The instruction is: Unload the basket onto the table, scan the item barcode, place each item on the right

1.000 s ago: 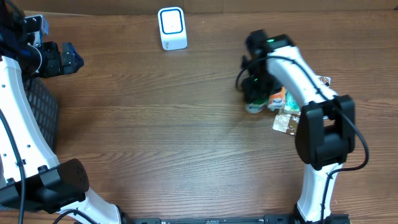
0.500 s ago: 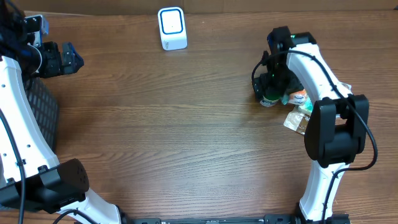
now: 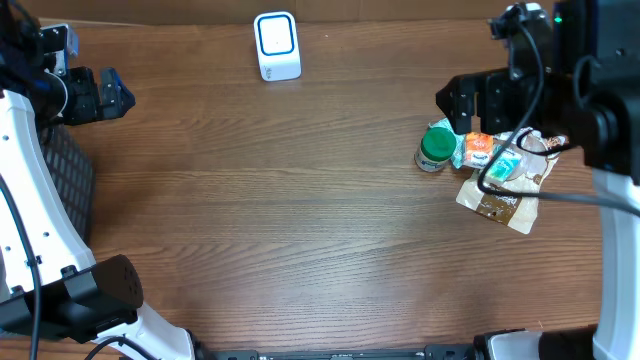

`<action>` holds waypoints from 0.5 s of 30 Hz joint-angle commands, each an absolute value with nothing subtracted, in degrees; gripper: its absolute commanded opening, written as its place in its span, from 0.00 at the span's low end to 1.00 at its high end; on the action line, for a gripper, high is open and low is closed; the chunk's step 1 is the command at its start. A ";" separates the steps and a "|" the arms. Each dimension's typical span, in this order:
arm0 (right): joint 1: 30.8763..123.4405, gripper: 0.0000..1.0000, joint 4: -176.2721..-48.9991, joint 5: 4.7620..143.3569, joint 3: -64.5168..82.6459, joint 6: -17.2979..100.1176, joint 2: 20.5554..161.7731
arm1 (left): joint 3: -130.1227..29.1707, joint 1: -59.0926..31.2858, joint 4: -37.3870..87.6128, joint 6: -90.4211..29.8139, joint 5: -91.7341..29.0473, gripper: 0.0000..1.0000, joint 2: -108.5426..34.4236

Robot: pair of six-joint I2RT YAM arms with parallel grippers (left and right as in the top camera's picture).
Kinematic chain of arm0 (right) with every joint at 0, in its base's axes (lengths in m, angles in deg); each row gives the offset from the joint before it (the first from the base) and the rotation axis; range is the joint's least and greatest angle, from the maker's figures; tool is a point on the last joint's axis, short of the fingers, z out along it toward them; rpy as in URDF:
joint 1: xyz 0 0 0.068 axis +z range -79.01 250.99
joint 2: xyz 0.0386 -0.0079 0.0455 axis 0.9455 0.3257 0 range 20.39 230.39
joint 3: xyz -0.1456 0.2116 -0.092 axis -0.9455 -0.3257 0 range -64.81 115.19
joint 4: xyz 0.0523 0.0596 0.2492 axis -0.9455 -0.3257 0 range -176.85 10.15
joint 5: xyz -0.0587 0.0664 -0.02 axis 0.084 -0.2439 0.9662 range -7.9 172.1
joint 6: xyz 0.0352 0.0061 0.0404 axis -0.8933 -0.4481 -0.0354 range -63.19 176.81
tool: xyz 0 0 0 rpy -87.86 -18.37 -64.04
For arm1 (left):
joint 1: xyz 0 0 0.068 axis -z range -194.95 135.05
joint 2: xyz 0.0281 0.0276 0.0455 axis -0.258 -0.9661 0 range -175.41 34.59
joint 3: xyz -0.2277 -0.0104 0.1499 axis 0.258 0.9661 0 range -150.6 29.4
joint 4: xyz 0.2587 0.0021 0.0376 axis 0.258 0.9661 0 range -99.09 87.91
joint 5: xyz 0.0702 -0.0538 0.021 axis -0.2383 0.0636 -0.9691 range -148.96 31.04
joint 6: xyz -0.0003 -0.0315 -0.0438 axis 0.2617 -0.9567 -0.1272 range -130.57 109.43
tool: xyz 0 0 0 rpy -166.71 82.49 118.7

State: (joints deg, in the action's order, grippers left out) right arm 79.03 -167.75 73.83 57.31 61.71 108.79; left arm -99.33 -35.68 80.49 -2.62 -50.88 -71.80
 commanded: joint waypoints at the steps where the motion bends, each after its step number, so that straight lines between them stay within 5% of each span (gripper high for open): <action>1: 79.27 1.00 -168.29 75.64 57.27 61.28 108.22 | -100.18 -35.51 80.42 -1.55 -50.86 1.00 -71.06; 10: 79.03 1.00 -167.33 80.43 56.88 61.58 107.76 | -100.18 -35.51 80.42 -1.55 -50.84 1.00 -71.06; 15: 79.01 1.00 -151.57 82.03 48.11 63.03 101.47 | -100.18 -35.51 80.42 -1.55 -50.86 1.00 -71.06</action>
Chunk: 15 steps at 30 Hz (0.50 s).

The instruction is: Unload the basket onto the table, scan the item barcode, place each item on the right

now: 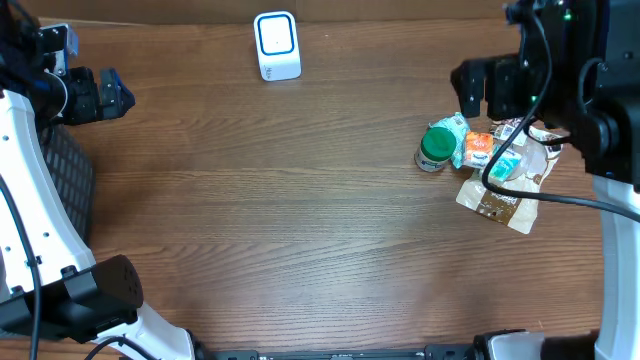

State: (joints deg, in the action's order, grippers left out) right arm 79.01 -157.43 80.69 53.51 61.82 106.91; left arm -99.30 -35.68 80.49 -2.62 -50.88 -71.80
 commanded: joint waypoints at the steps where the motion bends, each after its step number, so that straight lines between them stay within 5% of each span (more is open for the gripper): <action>1: 79.01 1.00 -148.56 81.87 44.96 62.98 99.63 | -100.18 -35.51 80.42 -1.55 -50.86 0.99 -71.06; 15: 78.74 1.00 -93.72 77.33 -22.66 62.79 54.94 | -100.18 -35.51 80.42 -1.55 -50.84 1.00 -71.06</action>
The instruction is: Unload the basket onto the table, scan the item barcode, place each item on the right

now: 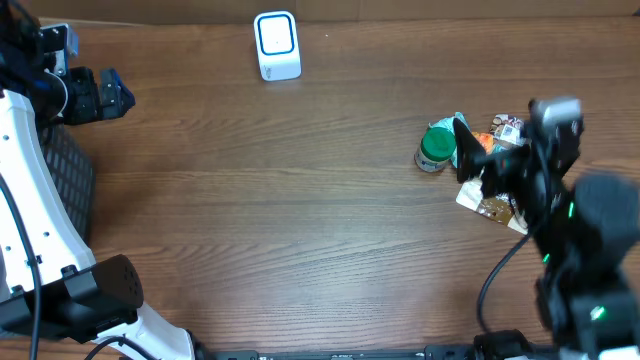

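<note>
A white barcode scanner (277, 45) stands at the back of the table, left of centre. At the right lies a small pile of items: a green-lidded jar (433, 148), an orange packet (486, 141) and a brown pouch (490, 208). My right gripper (463, 150) hangs over this pile just right of the jar. Its dark fingers stand apart and I see nothing held between them. It hides part of the packets. My left gripper (122, 97) rests at the far left edge, fingers together and empty.
A dark mesh mat (65, 175) lies at the left edge beside the left arm. The right arm's body fills the front right corner. Bare wood table (300, 200) lies between scanner and pile.
The right arm has swung from behind the pile to the front right. Its gripper now sits over the pile beside the jar, where before it was behind it. The left arm and items are unchanged.
The right gripper was first behind the pile, just beyond the jar. Half a second later it was a little farther back and to the right. Now the arm reaches from the front, and the gripper is over the packets beside the jar. The left arm stayed parked.
</note>
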`<action>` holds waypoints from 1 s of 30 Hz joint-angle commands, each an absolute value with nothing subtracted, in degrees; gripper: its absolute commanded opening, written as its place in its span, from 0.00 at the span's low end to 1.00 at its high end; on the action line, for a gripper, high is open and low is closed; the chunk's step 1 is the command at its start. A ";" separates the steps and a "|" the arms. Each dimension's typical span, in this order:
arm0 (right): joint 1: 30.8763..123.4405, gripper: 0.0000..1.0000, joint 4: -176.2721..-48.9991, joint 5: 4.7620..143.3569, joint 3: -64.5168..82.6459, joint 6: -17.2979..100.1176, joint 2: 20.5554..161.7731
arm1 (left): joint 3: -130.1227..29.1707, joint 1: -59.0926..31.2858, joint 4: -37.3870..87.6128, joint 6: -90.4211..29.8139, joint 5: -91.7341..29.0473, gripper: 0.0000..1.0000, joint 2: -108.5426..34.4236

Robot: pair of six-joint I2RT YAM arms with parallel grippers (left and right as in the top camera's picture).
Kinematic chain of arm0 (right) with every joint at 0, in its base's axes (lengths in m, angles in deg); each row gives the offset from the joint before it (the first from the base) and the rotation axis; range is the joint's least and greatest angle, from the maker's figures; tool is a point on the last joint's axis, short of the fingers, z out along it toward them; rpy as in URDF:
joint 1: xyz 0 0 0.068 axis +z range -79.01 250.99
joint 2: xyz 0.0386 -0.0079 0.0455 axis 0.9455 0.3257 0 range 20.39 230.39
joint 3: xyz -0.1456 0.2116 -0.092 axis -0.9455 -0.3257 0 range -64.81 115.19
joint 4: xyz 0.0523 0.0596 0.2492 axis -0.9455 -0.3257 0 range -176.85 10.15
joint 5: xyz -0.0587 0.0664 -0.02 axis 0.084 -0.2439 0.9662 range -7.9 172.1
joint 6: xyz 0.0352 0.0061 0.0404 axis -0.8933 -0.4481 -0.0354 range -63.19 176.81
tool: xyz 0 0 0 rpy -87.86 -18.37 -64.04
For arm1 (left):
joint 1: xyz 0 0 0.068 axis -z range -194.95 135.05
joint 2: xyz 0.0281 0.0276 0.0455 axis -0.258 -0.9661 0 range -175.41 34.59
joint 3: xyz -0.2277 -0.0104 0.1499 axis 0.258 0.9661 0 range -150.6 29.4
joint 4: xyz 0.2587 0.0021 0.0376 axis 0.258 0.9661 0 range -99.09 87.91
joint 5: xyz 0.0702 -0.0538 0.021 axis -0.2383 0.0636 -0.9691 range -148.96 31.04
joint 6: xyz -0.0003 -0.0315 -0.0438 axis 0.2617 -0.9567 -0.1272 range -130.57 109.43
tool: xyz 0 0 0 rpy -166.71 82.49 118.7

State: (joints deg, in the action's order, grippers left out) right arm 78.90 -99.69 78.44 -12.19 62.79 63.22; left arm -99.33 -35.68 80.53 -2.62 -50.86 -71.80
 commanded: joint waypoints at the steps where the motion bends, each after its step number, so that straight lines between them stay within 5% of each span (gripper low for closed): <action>1: 78.74 1.00 -90.46 77.35 -26.77 62.79 51.83 | -100.18 -35.51 80.42 -1.55 -50.84 1.00 -71.06; 12: 78.74 1.00 -64.21 75.51 -60.06 62.55 29.12 | -100.18 -35.51 80.42 -1.55 -50.84 1.00 -71.06; 30: 78.81 1.00 -83.80 71.45 -64.36 61.02 20.51 | -100.16 -35.51 80.42 -1.55 -50.84 0.99 -71.06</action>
